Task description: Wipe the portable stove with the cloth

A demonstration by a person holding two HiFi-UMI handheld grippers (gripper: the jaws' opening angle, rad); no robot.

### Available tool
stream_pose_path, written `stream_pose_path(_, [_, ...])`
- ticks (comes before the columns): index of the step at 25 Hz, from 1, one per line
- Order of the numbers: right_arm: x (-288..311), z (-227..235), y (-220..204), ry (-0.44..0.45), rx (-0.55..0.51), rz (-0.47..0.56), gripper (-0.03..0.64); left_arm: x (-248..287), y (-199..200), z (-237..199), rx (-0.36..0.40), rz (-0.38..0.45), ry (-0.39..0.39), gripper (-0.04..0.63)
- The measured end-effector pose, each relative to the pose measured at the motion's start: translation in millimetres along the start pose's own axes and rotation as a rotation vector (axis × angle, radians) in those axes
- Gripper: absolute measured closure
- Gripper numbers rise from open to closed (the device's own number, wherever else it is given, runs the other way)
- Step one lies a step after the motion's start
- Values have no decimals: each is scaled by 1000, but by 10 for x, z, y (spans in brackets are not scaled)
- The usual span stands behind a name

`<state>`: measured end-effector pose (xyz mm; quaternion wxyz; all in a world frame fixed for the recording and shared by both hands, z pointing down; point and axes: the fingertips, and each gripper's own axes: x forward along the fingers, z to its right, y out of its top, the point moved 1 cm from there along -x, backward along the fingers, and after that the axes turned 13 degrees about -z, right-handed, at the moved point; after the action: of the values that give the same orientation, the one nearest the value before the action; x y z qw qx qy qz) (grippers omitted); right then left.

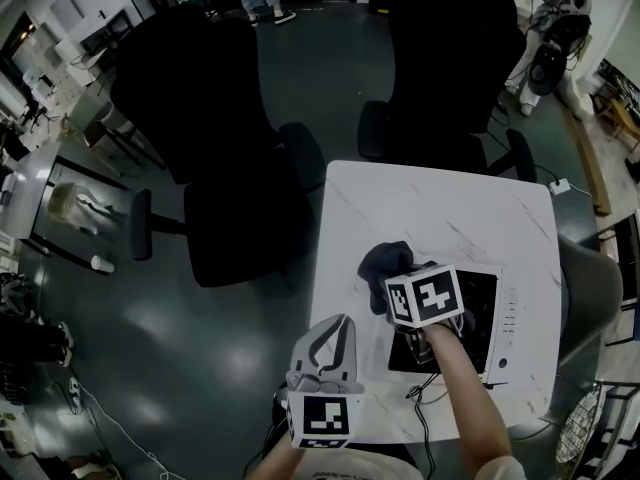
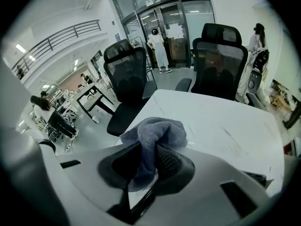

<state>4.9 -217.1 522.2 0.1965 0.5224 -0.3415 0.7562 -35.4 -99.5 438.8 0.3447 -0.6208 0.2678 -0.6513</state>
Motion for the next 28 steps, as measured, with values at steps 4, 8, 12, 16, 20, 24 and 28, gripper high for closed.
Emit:
stream_pose_path(4, [17, 64, 58, 6, 2, -2, 528, 69, 33, 20, -27, -8, 5, 573])
stream_pose_path(8, [27, 98, 129, 14, 3, -9, 528, 145, 168, 21, -16, 2, -1, 572])
stream_pose_path(12, [-1, 154, 238, 37, 21, -5, 528, 218, 290, 11, -21, 13, 4, 574])
stream_pose_path(16, [-124, 292, 388, 40, 38, 39, 528, 302, 389, -4, -28, 12, 16, 572])
stream_pose_path(20, [-272, 494, 502, 46, 77, 82, 528, 327, 529, -12, -23, 27, 20, 572])
stream_pose_path(24, [-309, 751, 477, -8, 76, 74, 528, 351, 587, 14, -15, 31, 22, 572])
stream_pose_path(28, [-256, 884, 345, -20, 78, 40, 528, 411, 550, 68, -28, 11, 20, 572])
